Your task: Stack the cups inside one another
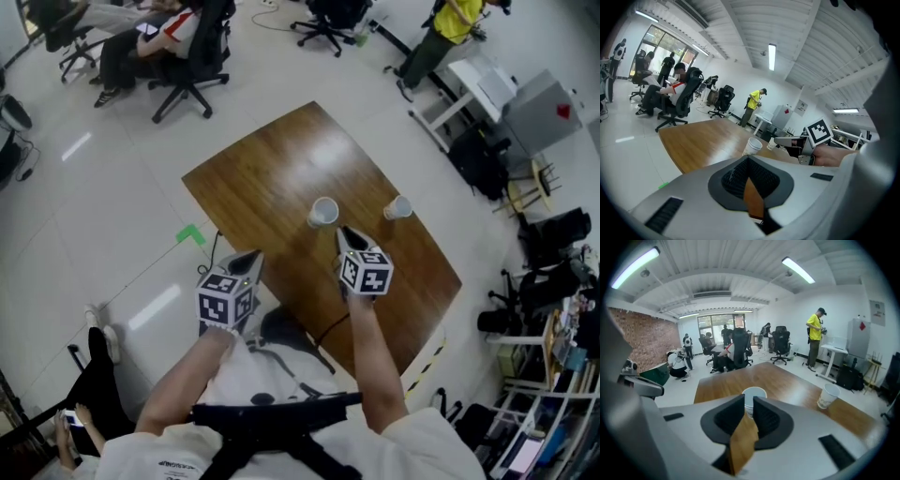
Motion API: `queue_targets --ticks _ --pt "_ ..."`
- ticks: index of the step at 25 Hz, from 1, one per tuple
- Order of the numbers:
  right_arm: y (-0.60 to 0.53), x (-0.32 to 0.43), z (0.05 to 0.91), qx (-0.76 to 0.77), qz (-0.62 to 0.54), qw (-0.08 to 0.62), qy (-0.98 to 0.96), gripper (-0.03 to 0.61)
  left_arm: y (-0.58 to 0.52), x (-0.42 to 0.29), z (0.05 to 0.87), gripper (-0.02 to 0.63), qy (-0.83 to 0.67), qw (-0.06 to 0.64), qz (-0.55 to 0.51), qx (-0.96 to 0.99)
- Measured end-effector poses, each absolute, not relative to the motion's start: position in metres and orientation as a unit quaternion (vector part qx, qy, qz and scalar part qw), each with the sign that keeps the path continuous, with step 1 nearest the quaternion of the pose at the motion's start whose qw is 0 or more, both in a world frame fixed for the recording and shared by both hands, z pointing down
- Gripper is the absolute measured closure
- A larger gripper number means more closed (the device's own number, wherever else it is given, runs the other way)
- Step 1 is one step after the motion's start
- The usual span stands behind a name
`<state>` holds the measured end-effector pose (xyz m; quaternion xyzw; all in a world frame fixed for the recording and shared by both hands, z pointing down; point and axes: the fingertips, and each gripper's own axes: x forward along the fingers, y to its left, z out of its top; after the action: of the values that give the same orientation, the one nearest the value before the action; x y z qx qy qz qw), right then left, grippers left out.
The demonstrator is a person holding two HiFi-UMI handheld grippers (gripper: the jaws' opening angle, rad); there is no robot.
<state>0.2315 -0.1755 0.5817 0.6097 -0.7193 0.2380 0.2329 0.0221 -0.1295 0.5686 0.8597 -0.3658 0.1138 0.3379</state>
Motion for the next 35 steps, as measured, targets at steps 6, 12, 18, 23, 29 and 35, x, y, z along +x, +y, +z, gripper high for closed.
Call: queue_targets --ticks 6,12,18,23,29,35 --pt "-0.153 0.270 0.579 0.641 0.240 0.227 -0.693 0.495 -0.124 0.048 0.568 0.617 -0.319 0.329 0.126 0.880" --pt "-0.141 0.347 0.570 0.675 0.238 0.242 -0.655 0.422 -0.126 0.071 0.565 0.617 -0.314 0.332 0.136 0.879" --pt "-0.147 0.437 0.545 0.699 0.209 0.253 -0.635 0.385 -0.123 0.103 0.566 0.617 -0.313 0.340 0.145 0.875" --pt "-0.175 0.479 0.541 0.693 0.178 0.296 -0.632 0.385 -0.129 0.121 0.567 0.617 -0.317 0.340 0.152 0.872" --pt "-0.212 0.495 0.569 0.660 0.173 0.342 -0.646 0.385 -0.134 0.122 0.576 0.618 -0.333 0.350 0.159 0.861" --pt "-0.235 0.492 0.597 0.629 0.167 0.386 -0.654 0.398 -0.140 0.113 0.586 0.617 -0.352 0.360 0.166 0.848"
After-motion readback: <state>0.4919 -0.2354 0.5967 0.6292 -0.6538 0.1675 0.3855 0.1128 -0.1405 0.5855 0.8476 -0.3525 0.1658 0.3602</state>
